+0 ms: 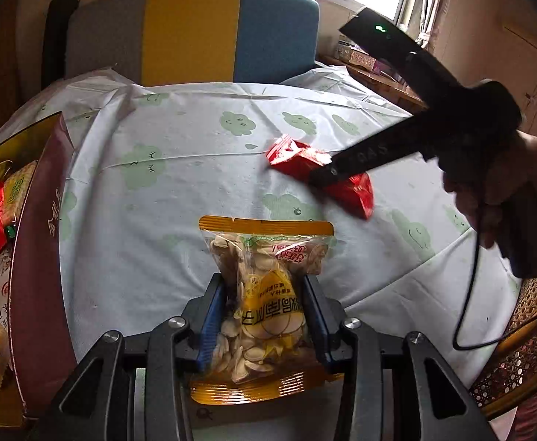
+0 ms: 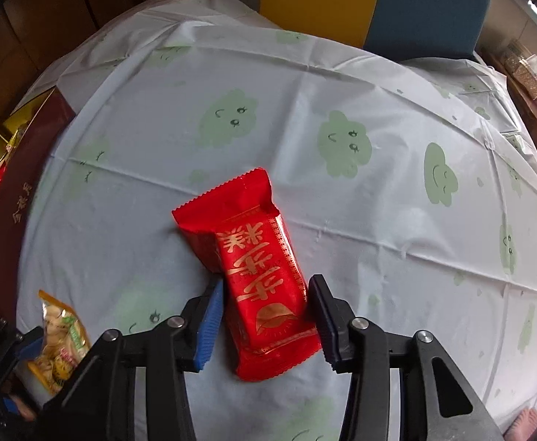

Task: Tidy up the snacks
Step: 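Grasp the red printed packet with the right gripper while the left holds the peanut bag, then carry the peanut bag into the gold tray and open the left gripper while the right holds the red packet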

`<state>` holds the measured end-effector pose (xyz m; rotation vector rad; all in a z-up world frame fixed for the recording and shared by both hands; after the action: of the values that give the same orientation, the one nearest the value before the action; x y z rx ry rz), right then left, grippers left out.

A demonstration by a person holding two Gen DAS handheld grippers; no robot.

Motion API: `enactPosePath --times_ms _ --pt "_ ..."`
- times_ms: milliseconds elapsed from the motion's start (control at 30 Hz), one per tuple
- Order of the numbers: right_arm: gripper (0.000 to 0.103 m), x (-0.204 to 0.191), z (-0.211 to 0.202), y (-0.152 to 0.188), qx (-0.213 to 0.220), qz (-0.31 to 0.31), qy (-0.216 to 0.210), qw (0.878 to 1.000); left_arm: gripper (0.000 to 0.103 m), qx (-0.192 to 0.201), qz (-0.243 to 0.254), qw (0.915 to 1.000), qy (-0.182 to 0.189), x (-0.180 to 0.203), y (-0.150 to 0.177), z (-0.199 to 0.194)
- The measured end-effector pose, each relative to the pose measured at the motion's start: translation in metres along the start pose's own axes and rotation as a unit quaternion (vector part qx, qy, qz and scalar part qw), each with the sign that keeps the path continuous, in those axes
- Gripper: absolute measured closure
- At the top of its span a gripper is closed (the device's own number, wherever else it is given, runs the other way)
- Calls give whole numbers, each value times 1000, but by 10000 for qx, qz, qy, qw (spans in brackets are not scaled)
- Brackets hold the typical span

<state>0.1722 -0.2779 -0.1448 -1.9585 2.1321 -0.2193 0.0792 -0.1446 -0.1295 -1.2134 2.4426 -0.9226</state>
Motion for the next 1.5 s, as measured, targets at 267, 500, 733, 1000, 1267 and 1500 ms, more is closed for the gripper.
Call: enactPosePath --times_ms 267,500,733,1000,1267,1500 --pt "49 6 2 16 206 7 -238 9995 60 -16 42 9999 -123 3 1 -3" --pt "50 5 -3 20 299 -159 -107 9994 62 -92 27 9997 -220 5 -1 -7" --pt "49 -4 -1 17 353 -247 -41 9991 64 -89 -61 9994 -338 -3 -5 -23" --pt "50 -12 -1 22 395 -344 28 9986 64 241 -146 9987 -423 -13 -17 -66" --pt "50 -19 -3 26 445 -463 135 9978 65 435 -499 9943 -841 -56 -12 -103" --pt "50 -22 -4 28 454 -476 144 9977 65 522 -1126 9829 -1358 -121 6 -137"
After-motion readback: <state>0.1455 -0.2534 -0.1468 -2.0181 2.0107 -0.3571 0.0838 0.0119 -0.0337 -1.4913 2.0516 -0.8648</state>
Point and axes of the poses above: each gripper's, at about its wrist camera, not at the fingertips, and z roughly the way its jaws point, x to its right, y to its underside, the point moved 7 cm from there along z, roughly the way its jaws point, and after that the axes turned 12 degrees about z, right-handed, at the moved point
